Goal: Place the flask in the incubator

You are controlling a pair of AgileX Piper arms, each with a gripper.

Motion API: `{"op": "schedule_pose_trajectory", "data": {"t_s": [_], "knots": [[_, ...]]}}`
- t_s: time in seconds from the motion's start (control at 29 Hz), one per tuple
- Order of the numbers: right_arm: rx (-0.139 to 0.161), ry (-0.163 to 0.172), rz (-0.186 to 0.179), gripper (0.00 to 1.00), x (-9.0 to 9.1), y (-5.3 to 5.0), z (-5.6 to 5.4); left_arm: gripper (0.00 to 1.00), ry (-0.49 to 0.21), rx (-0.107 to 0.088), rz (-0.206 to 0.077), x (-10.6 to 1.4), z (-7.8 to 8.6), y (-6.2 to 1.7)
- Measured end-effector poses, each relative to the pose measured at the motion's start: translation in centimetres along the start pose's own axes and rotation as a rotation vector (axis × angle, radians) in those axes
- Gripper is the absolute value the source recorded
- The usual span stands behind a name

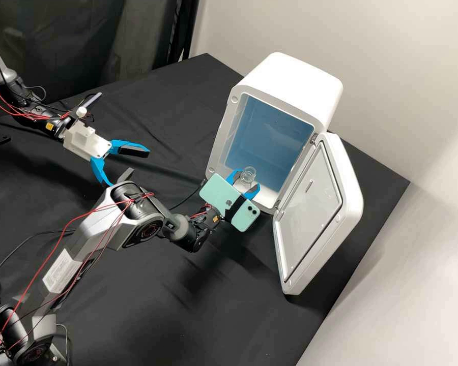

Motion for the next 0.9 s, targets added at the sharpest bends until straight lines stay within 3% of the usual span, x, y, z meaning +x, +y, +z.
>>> {"op": "schedule_pose_trajectory", "data": {"t_s": [0.73, 0.9], "knots": [[-0.019, 0.013, 0.012, 0.0, 2.0, 0.6, -0.4, 1.0, 0.0, 0.0, 0.0, 0.0, 0.0, 0.0], [-0.018, -0.016, -0.005, 0.0, 2.6, 0.2, 0.4, 1.0, 0.0, 0.0, 0.0, 0.0, 0.0, 0.0]]}}
